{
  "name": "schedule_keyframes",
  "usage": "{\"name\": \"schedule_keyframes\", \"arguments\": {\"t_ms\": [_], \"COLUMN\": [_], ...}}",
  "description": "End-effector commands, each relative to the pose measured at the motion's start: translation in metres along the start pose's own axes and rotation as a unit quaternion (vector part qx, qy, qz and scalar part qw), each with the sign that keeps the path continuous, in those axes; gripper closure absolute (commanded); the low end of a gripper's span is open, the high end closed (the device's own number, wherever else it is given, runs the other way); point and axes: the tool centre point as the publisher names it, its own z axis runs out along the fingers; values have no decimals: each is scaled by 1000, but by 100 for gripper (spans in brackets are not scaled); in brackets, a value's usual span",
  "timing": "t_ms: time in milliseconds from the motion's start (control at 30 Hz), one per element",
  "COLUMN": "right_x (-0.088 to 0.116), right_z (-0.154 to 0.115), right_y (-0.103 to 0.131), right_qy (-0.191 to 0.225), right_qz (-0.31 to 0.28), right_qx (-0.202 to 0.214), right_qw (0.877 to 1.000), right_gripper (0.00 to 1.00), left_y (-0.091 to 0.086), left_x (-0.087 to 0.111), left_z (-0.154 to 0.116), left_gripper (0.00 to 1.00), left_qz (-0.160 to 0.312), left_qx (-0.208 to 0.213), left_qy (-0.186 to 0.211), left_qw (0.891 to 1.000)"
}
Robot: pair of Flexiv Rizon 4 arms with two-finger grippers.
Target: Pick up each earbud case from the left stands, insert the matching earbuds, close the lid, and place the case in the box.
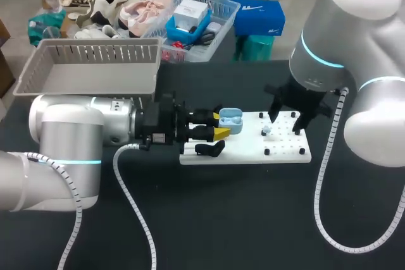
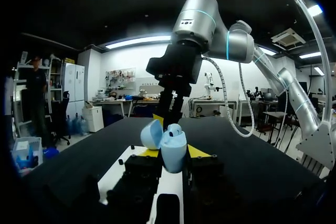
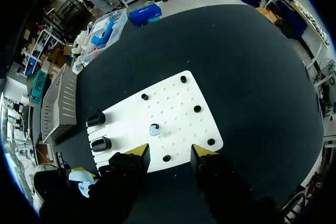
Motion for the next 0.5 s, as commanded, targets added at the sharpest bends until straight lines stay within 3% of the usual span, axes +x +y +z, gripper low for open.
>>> {"name": "schedule_keyframes", "arguments": {"t_ms": [33, 500], "right_x": [-3, 0], "right_z": [15, 30], "right_y": [9, 16], "right_qy": [7, 11], "right_qz": [-7, -28], "right_qx": [6, -4], "right_qw": [1000, 1000], "right_gripper": [51, 55], "left_y": [-2, -2], "left_x": [0, 0], "left_z": [0, 0], "left_gripper": [100, 100], "left_qz": [1, 1], "left_qx": [-4, -4], "left_qy": [0, 0], "left_qw": [1000, 1000]}}
